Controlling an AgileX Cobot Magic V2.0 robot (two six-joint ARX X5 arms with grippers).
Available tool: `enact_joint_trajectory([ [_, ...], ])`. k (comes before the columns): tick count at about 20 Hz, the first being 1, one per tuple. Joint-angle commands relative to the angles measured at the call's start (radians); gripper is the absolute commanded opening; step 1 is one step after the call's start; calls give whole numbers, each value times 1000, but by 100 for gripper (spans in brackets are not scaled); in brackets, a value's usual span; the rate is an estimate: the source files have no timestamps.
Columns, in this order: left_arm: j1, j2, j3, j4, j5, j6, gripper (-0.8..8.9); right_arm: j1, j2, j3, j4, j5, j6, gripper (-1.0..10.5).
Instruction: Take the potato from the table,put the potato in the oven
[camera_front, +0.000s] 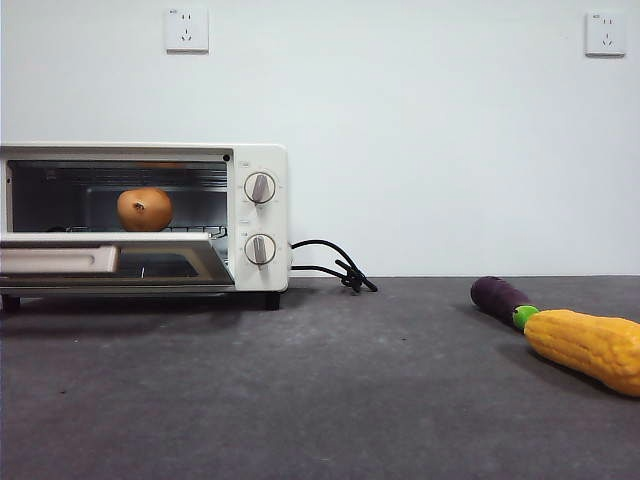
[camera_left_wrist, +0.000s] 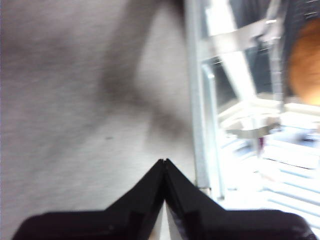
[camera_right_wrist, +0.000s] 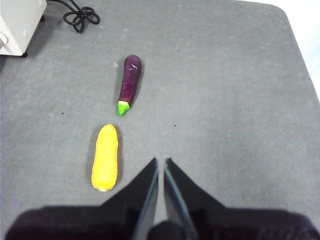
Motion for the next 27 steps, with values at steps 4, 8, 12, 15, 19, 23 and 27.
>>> enact_joint_trajectory([
  [4,10,11,19,41,141,-60,-8,-1,-3,-10,-27,0,10,28],
  [8,10,6,42,98,208,-117,-8,-1,-2,-10,-27,0,10,28],
  [12,2,-1,84,123,218,-158,-8,-1,-2,-10,-27,0,10,28],
  [15,-10,-2,146,133,217,-206,-8,-1,-2,-10,-27,0,10,28],
  [19,-47,-2,253,132,212,-206,-8,-1,-2,-10,-27,0,10,28],
  [23,-117,-14,274,132,194,-200,-8,-1,-2,-10,-27,1,10,29],
  [27,-171,-48,274,117,183,-196,-8,-1,-2,-10,-27,21,10,32],
])
